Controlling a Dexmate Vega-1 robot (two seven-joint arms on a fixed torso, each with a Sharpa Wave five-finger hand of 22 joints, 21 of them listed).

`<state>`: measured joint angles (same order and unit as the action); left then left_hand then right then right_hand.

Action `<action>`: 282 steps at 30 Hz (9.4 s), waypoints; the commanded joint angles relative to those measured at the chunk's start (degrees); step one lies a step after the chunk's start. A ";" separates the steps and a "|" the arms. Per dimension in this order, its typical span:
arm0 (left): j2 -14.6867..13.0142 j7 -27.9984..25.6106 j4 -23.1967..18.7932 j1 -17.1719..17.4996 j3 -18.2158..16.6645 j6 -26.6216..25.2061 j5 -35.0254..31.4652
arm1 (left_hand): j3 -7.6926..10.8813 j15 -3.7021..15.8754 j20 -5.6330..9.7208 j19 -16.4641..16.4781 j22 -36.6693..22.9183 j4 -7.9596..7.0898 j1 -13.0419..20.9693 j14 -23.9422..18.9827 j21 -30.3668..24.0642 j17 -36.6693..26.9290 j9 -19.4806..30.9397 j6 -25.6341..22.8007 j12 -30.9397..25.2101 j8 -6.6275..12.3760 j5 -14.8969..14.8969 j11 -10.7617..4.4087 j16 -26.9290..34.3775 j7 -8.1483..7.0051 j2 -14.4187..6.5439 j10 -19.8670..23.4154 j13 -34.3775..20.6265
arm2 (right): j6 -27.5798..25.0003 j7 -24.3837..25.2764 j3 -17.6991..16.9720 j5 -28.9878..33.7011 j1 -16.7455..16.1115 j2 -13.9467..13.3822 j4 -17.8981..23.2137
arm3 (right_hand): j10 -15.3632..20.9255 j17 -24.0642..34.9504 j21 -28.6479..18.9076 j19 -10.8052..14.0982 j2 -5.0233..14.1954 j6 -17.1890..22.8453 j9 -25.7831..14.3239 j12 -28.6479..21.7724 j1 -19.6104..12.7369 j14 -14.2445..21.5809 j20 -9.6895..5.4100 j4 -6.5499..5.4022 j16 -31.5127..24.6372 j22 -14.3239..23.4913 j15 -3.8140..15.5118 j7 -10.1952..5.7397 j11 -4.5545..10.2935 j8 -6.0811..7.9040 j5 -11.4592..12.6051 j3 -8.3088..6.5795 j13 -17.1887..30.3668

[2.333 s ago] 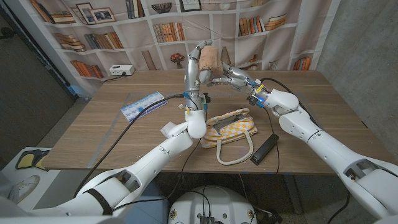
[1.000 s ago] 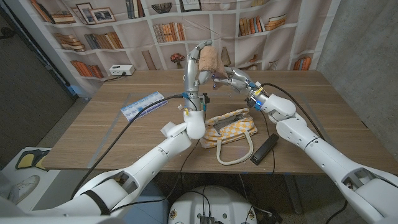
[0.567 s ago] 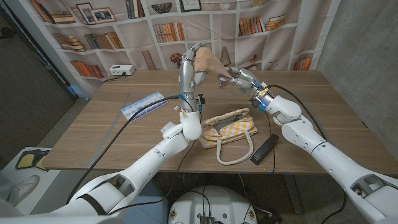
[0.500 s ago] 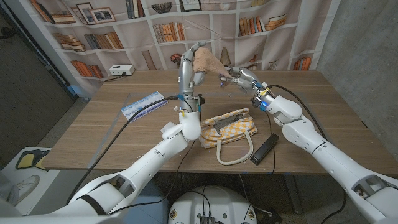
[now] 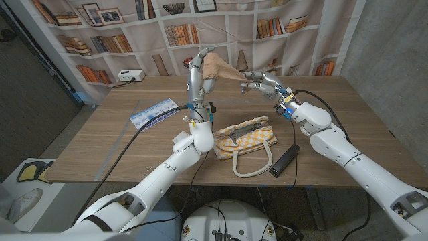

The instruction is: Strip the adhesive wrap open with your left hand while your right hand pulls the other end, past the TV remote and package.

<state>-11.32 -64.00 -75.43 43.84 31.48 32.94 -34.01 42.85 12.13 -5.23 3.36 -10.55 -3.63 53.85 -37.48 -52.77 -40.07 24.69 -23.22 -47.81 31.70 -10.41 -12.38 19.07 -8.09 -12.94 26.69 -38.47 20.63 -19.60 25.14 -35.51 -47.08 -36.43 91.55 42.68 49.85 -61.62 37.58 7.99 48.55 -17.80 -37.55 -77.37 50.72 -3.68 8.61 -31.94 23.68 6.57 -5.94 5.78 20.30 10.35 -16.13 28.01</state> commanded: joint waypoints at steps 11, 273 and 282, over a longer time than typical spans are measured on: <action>-0.01 0.00 -0.14 1.46 -2.67 -0.93 -0.69 | 4.27 0.62 0.00 -0.76 -0.39 -2.65 2.60 3.35 -2.22 1.84 -1.23 1.78 7.66 -1.43 -0.60 0.46 -3.23 -0.91 0.62 -6.78 4.29 | -1.59 3.38 -1.72 1.31 -3.03 -3.86 5.59 | 0.04 0.63 -1.60 -0.57 -0.17 -0.61 0.25 0.60 -0.61 1.28 -8.09 0.06 1.16 -0.63 6.77 -0.26 -0.27 -1.52 -0.29 -0.66 -0.16; -2.07 0.00 -9.76 19.12 -23.89 -7.53 0.42 | -5.88 -7.10 -4.09 1.71 0.15 -3.14 -19.72 6.15 3.51 14.73 -10.17 7.40 18.85 -7.75 -6.32 7.53 -6.92 4.58 4.09 -8.00 11.00 | -2.27 30.32 -27.79 -10.51 -23.82 0.49 2.59 | 0.96 9.24 -17.53 -8.88 -1.08 2.09 -1.12 3.25 0.59 4.41 -7.74 0.05 10.68 -12.77 6.83 -0.89 0.44 -7.03 -0.36 -3.52 3.29; -2.05 0.00 -7.63 19.16 -25.08 -4.93 -1.84 | -4.17 -8.07 -3.72 3.57 -0.02 1.49 -14.63 6.63 3.19 12.33 -10.30 7.06 18.50 -8.27 -4.14 8.81 -4.70 5.65 1.18 -7.95 10.96 | -2.94 32.58 -28.61 -10.18 -25.08 1.05 3.66 | 1.08 9.46 -17.87 -9.15 -1.09 2.10 -1.17 3.38 0.71 4.51 -7.69 0.00 10.87 -12.83 6.82 -0.86 0.56 -7.14 -0.37 -3.61 3.35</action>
<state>-13.41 -64.00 -84.57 62.66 7.60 26.13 -33.70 38.54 4.69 -8.84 5.42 -10.27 -2.82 38.04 -30.49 -48.93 -27.08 14.34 -15.86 -28.83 23.51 -15.15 -4.17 13.65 -3.16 -11.79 18.31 -27.22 18.45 10.51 -2.48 -46.02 -70.64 -35.93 93.93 43.45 59.05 -78.92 28.49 7.16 50.05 -18.76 -34.28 -76.99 54.71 -2.77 8.60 -21.30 10.70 8.08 -6.86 6.17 13.31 10.34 -19.30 31.24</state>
